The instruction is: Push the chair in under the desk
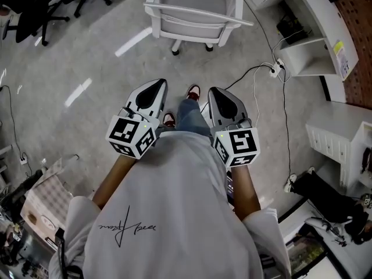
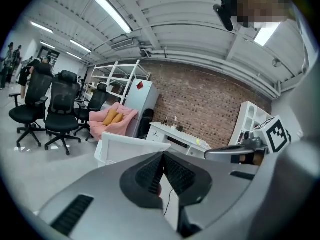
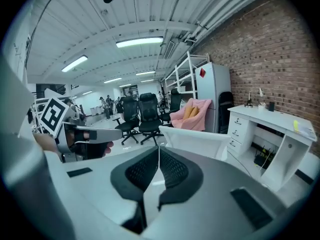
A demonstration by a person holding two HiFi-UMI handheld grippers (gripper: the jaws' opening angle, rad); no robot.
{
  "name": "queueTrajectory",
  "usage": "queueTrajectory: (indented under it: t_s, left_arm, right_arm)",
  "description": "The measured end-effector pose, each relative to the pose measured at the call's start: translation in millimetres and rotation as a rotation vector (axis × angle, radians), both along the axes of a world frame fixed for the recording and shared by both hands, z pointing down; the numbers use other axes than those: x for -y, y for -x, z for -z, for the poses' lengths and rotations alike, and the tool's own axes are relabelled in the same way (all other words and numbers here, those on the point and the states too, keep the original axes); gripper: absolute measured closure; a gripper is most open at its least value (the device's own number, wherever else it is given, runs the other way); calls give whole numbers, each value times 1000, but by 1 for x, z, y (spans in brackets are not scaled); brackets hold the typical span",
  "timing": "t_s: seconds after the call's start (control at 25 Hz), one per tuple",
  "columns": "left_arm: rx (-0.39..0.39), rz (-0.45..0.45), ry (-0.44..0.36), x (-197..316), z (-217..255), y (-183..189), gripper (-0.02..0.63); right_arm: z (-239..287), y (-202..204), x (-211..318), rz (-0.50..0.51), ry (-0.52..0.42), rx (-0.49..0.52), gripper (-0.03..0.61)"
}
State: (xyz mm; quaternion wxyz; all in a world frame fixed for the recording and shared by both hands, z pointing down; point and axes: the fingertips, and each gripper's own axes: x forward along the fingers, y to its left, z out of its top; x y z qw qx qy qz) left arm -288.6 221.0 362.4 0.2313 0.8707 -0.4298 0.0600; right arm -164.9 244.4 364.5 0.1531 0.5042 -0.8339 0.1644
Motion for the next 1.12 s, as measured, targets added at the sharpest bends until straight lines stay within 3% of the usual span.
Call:
queueTrajectory:
  t_s: [0.68, 0.96, 1.12]
  left_arm:
    - [34, -5, -2, 114, 7, -53, 609]
    - [71, -17, -37, 144, 11, -87, 609]
    - [77, -11, -17, 152, 6, -99, 609]
  right_arm:
    - [6, -38, 113, 78, 4, 21, 551]
    - [7, -65, 150, 113, -16, 34, 551]
    - [4, -71, 163, 155, -24, 56, 551]
